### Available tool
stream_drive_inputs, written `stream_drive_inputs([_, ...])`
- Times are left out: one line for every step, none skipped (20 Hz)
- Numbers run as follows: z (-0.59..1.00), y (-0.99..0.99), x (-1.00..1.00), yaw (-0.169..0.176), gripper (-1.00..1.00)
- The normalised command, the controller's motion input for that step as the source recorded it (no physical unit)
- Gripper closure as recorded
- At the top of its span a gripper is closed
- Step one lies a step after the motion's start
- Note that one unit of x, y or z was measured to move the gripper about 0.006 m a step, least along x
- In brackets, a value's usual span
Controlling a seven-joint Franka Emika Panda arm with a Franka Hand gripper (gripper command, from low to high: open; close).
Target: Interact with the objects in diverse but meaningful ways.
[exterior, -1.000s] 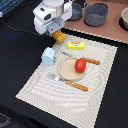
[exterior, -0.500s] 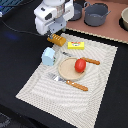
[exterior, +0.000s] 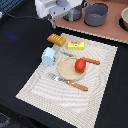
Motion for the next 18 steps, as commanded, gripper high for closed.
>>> stream_drive_inputs([0.16,-0.22,0.76,-0.181,-1.00])
stream_drive_inputs([0.16,-0.25,0.79,-0.169,-1.00])
stream_drive_inputs([0.16,-0.22,0.81,-0.156,-1.00])
stream_drive_inputs([0.13,-0.21,0.84,-0.144,-1.00])
stream_drive_inputs([0.00,-0.23,0.83,-0.137,-1.00])
stream_drive_inputs([0.00,-0.24,0.83,-0.133,-1.00])
stream_drive_inputs([0.00,-0.23,0.83,-0.129,-1.00])
stream_drive_inputs([0.00,-0.24,0.83,-0.130,-1.00])
stream_drive_inputs([0.00,-0.24,0.84,-0.129,-1.00])
stream_drive_inputs([0.13,-0.19,0.87,-0.112,-1.00])
stream_drive_inputs([0.24,-0.14,0.88,-0.100,-1.00])
stream_drive_inputs([0.28,-0.10,0.89,-0.089,-1.00])
stream_drive_inputs([0.30,-0.09,0.90,-0.087,-1.00])
stream_drive_inputs([0.30,-0.09,0.90,-0.087,-1.00])
stream_drive_inputs([0.28,-0.11,0.87,-0.091,-1.00])
stream_drive_inputs([0.26,-0.10,0.87,-0.091,-1.00])
stream_drive_inputs([0.20,-0.14,0.84,-0.094,-1.00])
stream_drive_inputs([0.17,-0.13,0.84,-0.089,-1.00])
